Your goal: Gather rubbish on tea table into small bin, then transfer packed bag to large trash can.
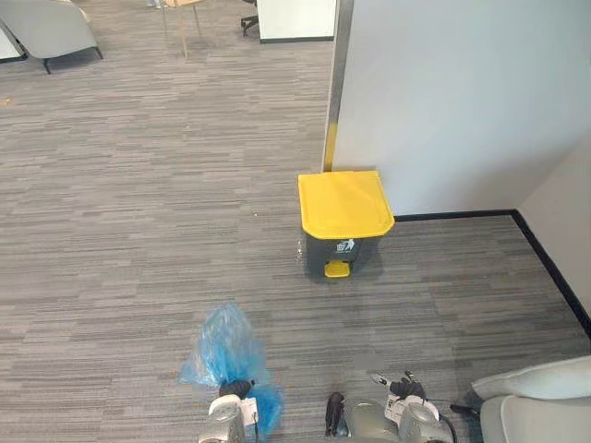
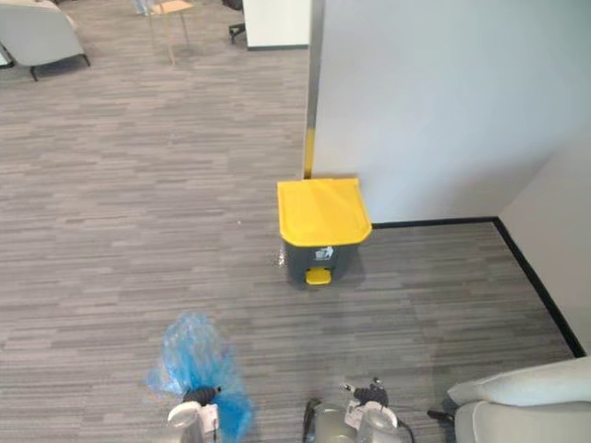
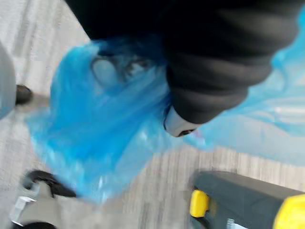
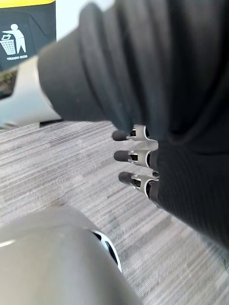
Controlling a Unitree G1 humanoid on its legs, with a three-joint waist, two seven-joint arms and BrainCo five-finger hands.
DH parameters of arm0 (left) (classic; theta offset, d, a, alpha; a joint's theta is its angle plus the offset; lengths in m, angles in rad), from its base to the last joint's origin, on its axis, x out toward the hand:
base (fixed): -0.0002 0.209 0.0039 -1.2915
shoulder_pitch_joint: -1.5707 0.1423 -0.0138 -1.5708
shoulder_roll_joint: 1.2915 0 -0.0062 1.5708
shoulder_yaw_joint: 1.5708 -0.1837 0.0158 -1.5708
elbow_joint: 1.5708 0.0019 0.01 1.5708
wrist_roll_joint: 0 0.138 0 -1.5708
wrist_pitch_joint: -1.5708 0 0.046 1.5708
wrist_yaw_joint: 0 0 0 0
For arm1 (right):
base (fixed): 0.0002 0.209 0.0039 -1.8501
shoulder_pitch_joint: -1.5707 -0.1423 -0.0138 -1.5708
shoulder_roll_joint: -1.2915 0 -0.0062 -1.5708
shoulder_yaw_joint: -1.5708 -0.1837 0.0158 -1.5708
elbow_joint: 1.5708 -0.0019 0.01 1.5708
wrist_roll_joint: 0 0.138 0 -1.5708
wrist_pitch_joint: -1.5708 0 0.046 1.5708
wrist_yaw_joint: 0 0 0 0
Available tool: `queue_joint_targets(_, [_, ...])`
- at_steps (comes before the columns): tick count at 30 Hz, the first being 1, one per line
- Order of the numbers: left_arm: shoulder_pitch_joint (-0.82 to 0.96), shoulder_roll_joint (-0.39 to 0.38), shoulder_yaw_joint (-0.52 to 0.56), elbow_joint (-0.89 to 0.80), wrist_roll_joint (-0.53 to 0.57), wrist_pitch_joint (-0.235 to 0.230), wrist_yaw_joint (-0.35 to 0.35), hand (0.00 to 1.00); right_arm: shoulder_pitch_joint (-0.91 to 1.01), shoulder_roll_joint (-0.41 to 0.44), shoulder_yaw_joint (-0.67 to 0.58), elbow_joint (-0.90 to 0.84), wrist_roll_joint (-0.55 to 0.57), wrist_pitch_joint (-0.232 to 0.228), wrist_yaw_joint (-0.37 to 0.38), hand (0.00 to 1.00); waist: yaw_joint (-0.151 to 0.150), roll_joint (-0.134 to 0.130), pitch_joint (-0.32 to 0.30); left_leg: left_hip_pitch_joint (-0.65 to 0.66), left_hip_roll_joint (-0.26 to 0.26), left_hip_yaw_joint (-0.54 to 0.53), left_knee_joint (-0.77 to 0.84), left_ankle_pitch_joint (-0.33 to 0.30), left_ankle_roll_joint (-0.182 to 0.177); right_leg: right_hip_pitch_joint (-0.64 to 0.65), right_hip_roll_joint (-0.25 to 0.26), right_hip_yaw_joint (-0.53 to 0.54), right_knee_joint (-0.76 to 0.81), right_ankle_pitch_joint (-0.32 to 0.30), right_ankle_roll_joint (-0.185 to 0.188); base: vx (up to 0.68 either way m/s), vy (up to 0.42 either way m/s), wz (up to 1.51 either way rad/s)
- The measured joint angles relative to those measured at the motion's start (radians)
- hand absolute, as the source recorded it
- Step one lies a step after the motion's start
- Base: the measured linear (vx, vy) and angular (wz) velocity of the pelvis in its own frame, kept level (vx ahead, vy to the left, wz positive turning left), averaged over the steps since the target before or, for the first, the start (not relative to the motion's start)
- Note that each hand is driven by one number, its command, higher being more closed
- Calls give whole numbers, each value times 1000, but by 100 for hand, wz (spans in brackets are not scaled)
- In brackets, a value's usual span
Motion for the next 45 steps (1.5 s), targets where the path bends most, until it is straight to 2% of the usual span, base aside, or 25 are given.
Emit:
queue_joint_targets(1, [4,6,1,-2,0,0,-1,100,1,-1,8,0,0,0,0,0,6,1,2,-54,20,7,106,7,-5,28,10,5,-24,-3,-6,278,-51,0])
queue_joint_targets(3, [14,5,8,-8,0,1,-1,100,0,3,16,5,1,3,0,0,14,-2,6,-141,48,52,220,-53,33,95,21,24,-71,-4,-13,247,2,-31])
queue_joint_targets(4, [17,5,9,-27,0,-1,-1,100,2,8,16,7,2,9,0,0,24,-6,6,-168,52,101,175,-92,58,129,18,45,-93,-1,-11,280,52,-59])
queue_joint_targets(6, [21,5,17,-30,0,-2,-1,100,-3,21,15,4,2,9,-1,0,31,-13,8,-199,30,143,-6,-125,87,163,0,89,-115,1,-5,337,153,-76])
queue_joint_targets(8, [19,-1,15,-29,0,-2,-1,100,6,21,12,4,2,8,-1,0,31,-11,6,-197,-11,117,-236,-79,105,179,-21,138,-130,-3,37,265,219,-81])
queue_joint_targets(9, [23,-3,16,-22,0,-2,0,100,7,12,13,4,2,7,-1,0,33,7,-2,-200,-25,84,-306,31,92,178,-17,164,-131,-13,63,240,265,-70])
queue_joint_targets(10, [28,8,21,-17,0,-1,3,100,7,12,14,3,2,7,-1,0,36,-12,-16,-177,-53,106,-321,13,107,181,-47,198,-130,-20,88,244,265,-53])
queue_joint_targets(12, [21,8,19,-16,0,-1,2,100,26,25,11,5,1,8,-1,0,42,-42,-26,-156,-80,158,-340,-5,129,174,-88,218,-120,-23,98,219,222,-42])
queue_joint_targets(13, [22,9,18,-16,0,-3,2,100,26,29,10,4,0,7,0,0,44,-45,-26,-148,-88,169,-344,-14,134,167,-97,218,-107,-20,102,232,256,-54])
queue_joint_targets(15, [22,11,18,-2,0,-2,2,100,21,33,15,1,0,6,1,0,51,-42,-21,-85,-103,212,-386,-33,149,101,-121,221,61,-11,117,176,216,-54])
queue_joint_targets(17, [23,15,16,1,0,-1,2,100,22,28,12,-7,1,-3,2,0,43,-30,-14,-32,-109,225,-408,-60,155,-8,-142,210,303,12,146,152,158,-25])
queue_joint_targets(18, [22,20,16,8,0,0,2,100,22,29,11,-16,0,-5,3,0,42,-35,-14,-7,-109,225,-411,-78,163,-49,-150,196,397,6,144,174,89,2])
queue_joint_targets(20, [22,27,16,21,0,0,2,100,23,28,5,-18,0,-4,6,0,40,-37,-16,51,-109,223,-445,-82,160,-93,-150,149,448,-40,132,197,26,17])
queue_joint_targets(23, [23,28,17,37,0,1,2,100,11,28,-7,-24,0,-5,8,0,17,-35,-15,96,-108,196,-493,-92,148,-157,-139,65,326,-56,116,287,-85,31])
queue_joint_targets(25, [22,26,17,41,0,1,2,100,0,24,-13,-25,0,-3,8,0,12,-27,-9,125,-89,191,-506,-104,116,-179,-107,56,182,-14,81,382,-175,19])
queue_joint_targets(26, [22,27,16,45,0,1,2,100,2,25,-16,-24,0,-3,8,0,11,-29,-8,156,-86,181,-511,-118,93,-171,-90,59,80,107,46,541,-222,11])
queue_joint_targets(27, [13,16,15,62,0,0,-2,100,-5,7,-25,-21,-2,-4,8,0,10,5,-8,171,-58,147,-520,-108,98,-137,-58,39,87,88,25,461,-181,9])
queue_joint_targets(31, [3,5,7,62,0,-2,-2,100,-23,-6,-45,4,-2,1,7,0,10,20,-1,182,-41,98,-499,-77,88,-126,-44,29,121,19,5,369,-197,4])
queue_joint_targets(32, [4,6,4,61,0,-1,-2,100,-18,-6,-45,6,-1,2,7,0,8,22,0,172,-16,64,-430,-62,72,-66,-25,6,87,5,-5,282,-155,25])
queue_joint_targets(35, [4,6,-1,27,1,-2,-3,100,5,-2,-38,6,-1,2,6,0,10,1,9,75,25,68,-159,-19,19,67,-21,-26,-31,5,-6,283,-125,44])
queue_joint_targets(38, [15,6,0,14,1,-1,-3,100,5,-2,-35,8,0,5,6,0,13,-1,11,-26,47,165,-44,-115,57,143,-29,-21,-101,8,-4,190,45,4])
queue_joint_targets(39, [17,6,-1,-2,1,-2,-3,100,6,-2,-35,15,1,8,5,0,21,-7,13,-63,30,186,-95,-143,74,152,-45,-4,-103,11,2,197,161,-23])
queue_joint_targets(41, [21,6,-1,-7,1,-3,-3,100,4,-1,-37,20,2,7,5,0,22,-5,13,-83,-2,188,-251,-125,92,163,-65,16,-105,22,24,150,216,-39])
queue_joint_targets(42, [26,3,0,-4,7,13,1,100,7,-10,-42,21,1,10,-9,0,24,12,-4,-80,-23,171,-379,-19,90,164,-63,46,-107,20,64,151,227,-47])
queue_joint_targets(45, [25,33,6,1,20,19,6,100,20,13,-36,19,1,16,-11,0,27,-25,-23,-29,-76,224,-443,-9,105,166,-106,103,-144,35,98,116,195,-41])
